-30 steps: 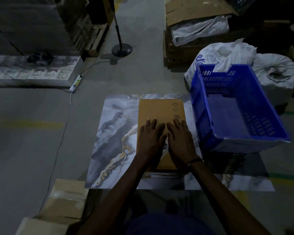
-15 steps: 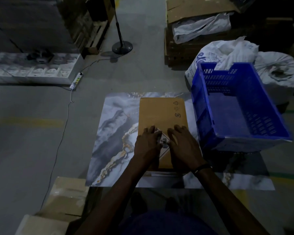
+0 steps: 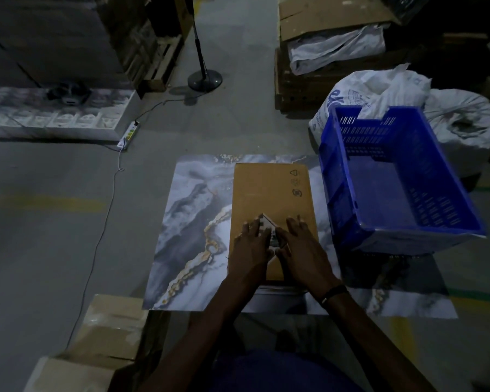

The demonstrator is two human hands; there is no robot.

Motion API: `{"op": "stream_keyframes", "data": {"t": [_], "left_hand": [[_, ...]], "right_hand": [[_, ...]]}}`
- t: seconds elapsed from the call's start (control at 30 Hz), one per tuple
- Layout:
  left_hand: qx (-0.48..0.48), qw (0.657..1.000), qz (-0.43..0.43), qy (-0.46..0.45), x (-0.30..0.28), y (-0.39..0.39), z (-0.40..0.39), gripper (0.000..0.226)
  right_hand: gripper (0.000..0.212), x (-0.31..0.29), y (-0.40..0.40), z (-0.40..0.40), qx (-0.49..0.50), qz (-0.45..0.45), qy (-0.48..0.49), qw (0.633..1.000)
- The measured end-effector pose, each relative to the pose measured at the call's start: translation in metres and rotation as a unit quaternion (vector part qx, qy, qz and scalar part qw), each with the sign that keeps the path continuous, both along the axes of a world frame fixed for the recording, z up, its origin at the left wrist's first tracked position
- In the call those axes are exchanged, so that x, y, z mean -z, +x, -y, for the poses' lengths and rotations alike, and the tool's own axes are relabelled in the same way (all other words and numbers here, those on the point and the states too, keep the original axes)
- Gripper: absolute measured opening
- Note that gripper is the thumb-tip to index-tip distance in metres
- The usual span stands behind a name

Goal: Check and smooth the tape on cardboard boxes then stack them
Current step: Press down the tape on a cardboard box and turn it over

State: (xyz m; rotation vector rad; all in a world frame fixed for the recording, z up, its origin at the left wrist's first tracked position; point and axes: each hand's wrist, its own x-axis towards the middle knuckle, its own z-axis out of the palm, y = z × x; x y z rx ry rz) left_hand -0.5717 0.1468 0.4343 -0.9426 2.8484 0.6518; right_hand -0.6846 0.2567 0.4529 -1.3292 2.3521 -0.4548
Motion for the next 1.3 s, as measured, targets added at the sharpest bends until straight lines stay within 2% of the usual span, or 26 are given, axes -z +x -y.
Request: {"op": "stream_keyframes", "data": {"t": [0.17, 0.27, 0.4, 0.53, 0.6, 0.73, 0.9, 1.0, 1.3], "left_hand": [[-0.004, 1.0, -0.011, -0.007, -0.008, -0.001, 0.002, 0.049], [-0.031, 0.999, -0.025, 0.028, -0.018, -0.012, 0.017, 0.059], [-0.02, 0.998, 0.014, 0.057, -0.03, -0.04, 0.05, 0.084], [0.008, 0.994, 0.09, 0.065, -0.03, -0.054, 0.066, 0.095], [0.01, 0.993, 0.091, 0.068, -0.027, -0.055, 0.065, 0.094], [0.01, 0.995, 0.08, 0.06, -0.022, -0.052, 0.064, 0.093], [0.003, 0.996, 0.054, 0.065, -0.029, -0.037, 0.052, 0.075], [-0.005, 0.997, 0.045, 0.066, -0.029, -0.023, 0.037, 0.072], [-0.013, 0.999, 0.014, 0.029, -0.022, -0.011, 0.017, 0.063]], "right_hand": [[0.054, -0.004, -0.003, -0.002, -0.007, -0.001, 0.002, 1.0], [0.052, -0.015, -0.013, 0.009, 0.007, 0.003, -0.027, 1.0], [0.055, -0.022, -0.036, 0.04, -0.002, -0.039, -0.013, 0.999], [0.042, -0.025, -0.047, 0.06, -0.034, -0.053, 0.042, 0.997], [0.04, -0.024, -0.047, 0.06, -0.039, -0.073, 0.056, 0.995], [0.047, -0.023, -0.044, 0.055, -0.045, -0.089, 0.055, 0.993], [0.05, -0.032, -0.044, 0.043, -0.05, -0.044, 0.08, 0.995], [0.057, -0.029, -0.038, 0.034, -0.076, -0.047, 0.114, 0.989], [0.063, -0.016, -0.03, 0.025, -0.081, -0.056, 0.104, 0.99]]}}
